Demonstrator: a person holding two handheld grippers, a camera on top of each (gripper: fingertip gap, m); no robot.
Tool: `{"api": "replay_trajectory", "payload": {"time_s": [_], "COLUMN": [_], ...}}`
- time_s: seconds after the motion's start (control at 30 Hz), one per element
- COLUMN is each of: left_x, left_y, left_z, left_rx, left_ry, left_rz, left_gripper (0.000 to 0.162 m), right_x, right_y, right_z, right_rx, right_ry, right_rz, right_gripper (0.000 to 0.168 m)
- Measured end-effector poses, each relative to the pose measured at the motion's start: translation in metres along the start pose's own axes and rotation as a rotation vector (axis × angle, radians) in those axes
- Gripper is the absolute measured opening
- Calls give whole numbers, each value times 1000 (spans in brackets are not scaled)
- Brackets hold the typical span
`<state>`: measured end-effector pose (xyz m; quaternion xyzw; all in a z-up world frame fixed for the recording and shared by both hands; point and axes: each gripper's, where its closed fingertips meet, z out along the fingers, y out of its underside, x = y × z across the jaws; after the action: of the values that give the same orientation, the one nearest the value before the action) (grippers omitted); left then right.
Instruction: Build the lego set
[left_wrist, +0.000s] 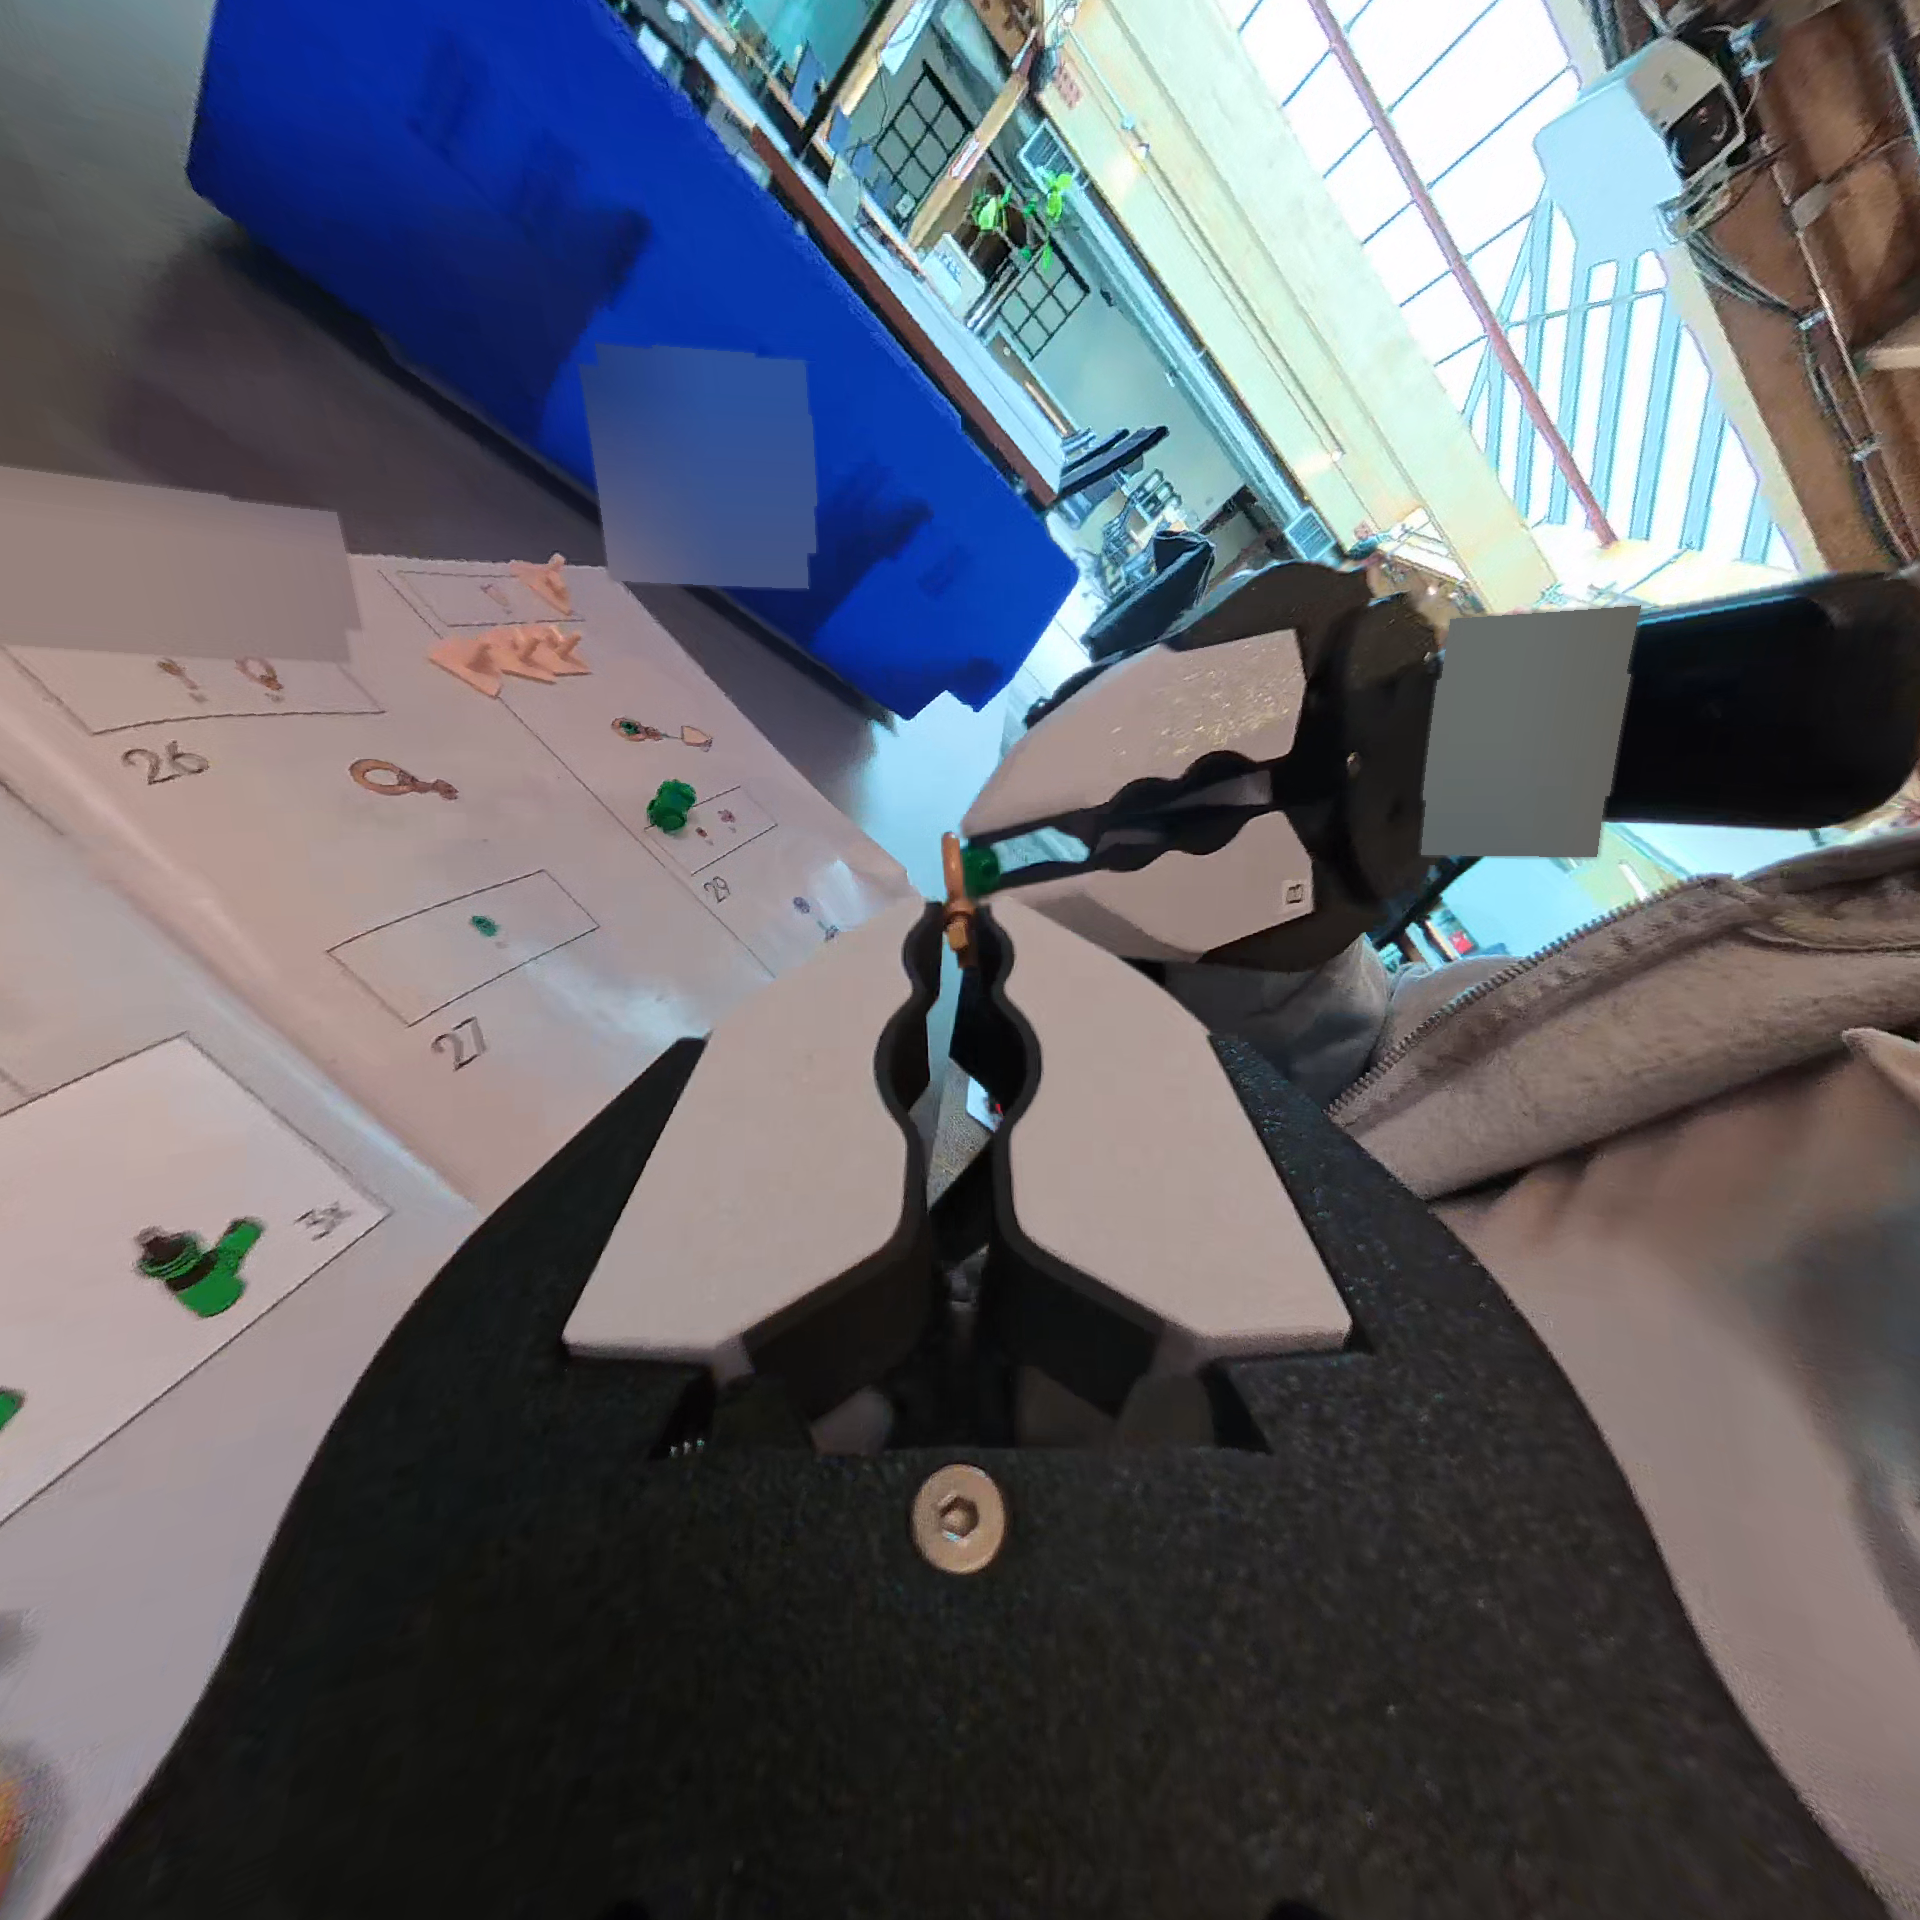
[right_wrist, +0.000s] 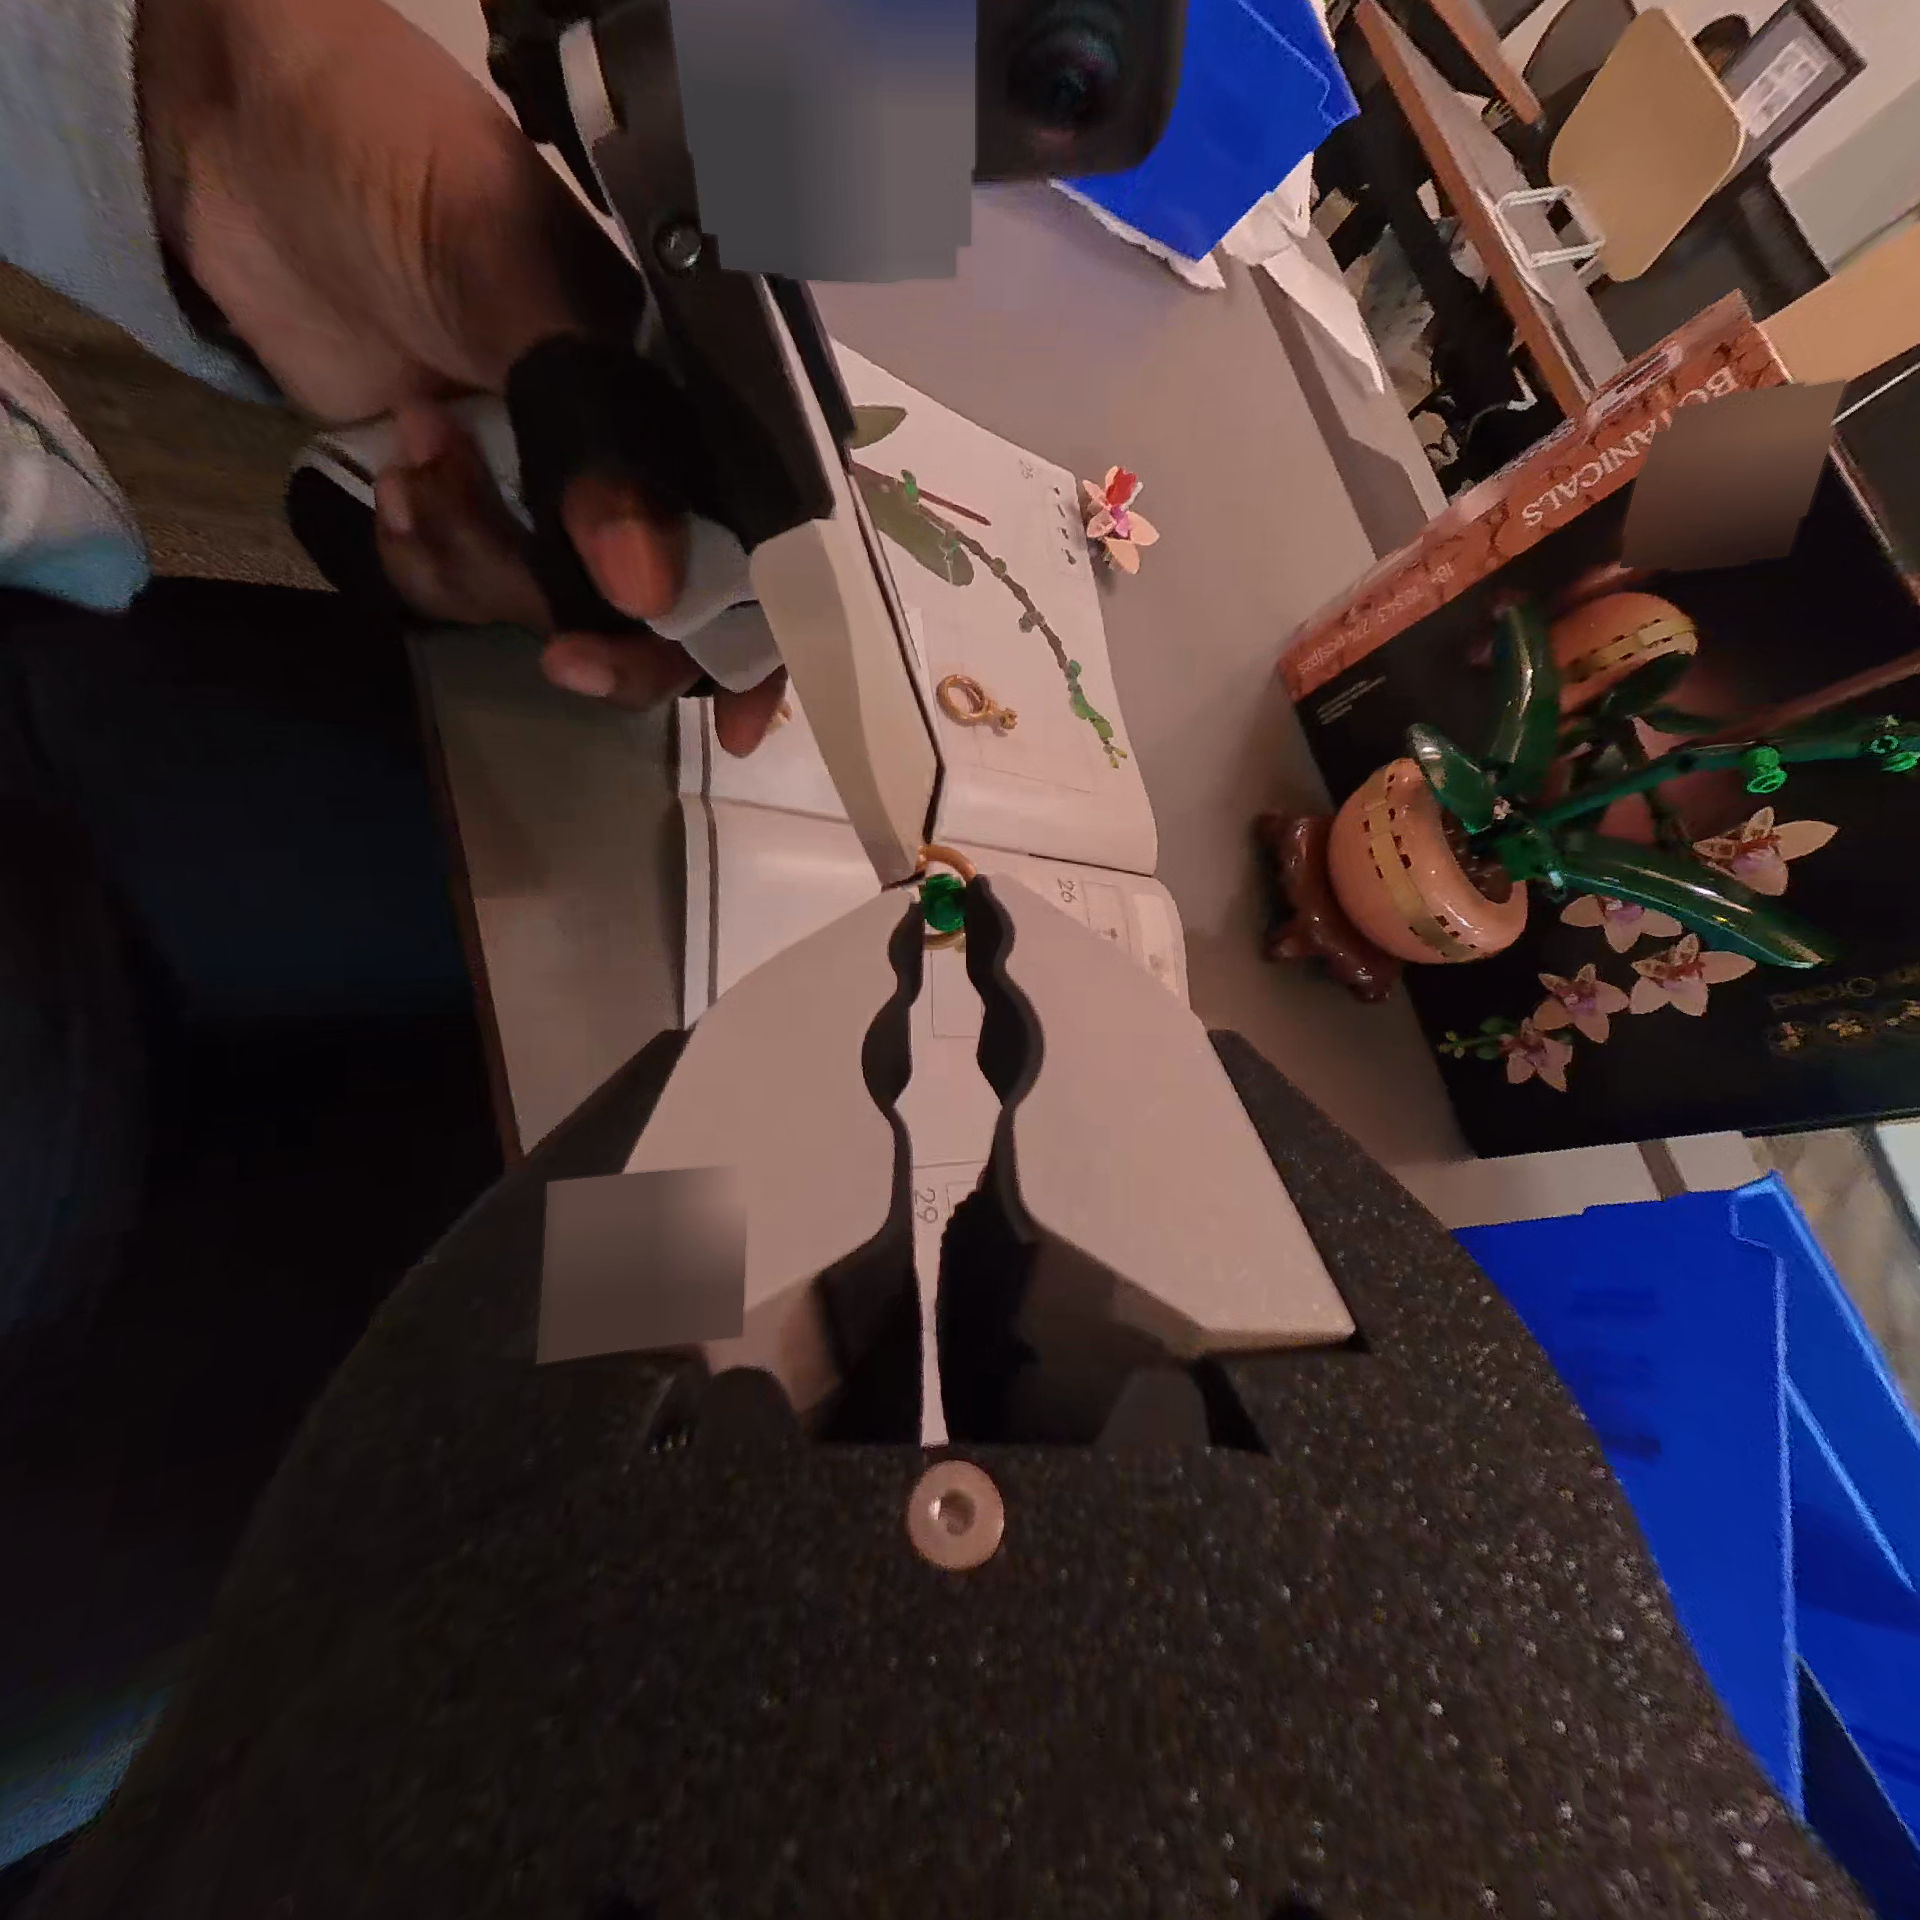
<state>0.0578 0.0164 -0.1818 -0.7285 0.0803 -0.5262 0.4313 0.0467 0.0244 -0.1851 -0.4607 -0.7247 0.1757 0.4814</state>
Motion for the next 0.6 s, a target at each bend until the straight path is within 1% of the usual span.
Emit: {"api": "replay_trajectory", "payload": {"time_s": [0.17, 0.33, 0.5, 0.6], "left_x": [2, -1, -2, -3], "left_y": [2, 5, 3, 3], "left_z": [8, 12, 13, 13], "left_rx": [5, -8, -15, -23], "left_ry": [-47, -80, -120, -144], "left_rz": [65, 89, 177, 221], "left_gripper": [5, 5, 6, 6], "right_x": [1, -1, -1, -1], "right_y": [6, 11, 13, 13], "right_z": [-5, -5, -5, -4], "right_rx": [-37, -122, -204, -233], "right_ry": [37, 67, 96, 113], "right_rz": [-75, -210, -319, -344], "right_gripper": [7, 8, 7, 7]}}
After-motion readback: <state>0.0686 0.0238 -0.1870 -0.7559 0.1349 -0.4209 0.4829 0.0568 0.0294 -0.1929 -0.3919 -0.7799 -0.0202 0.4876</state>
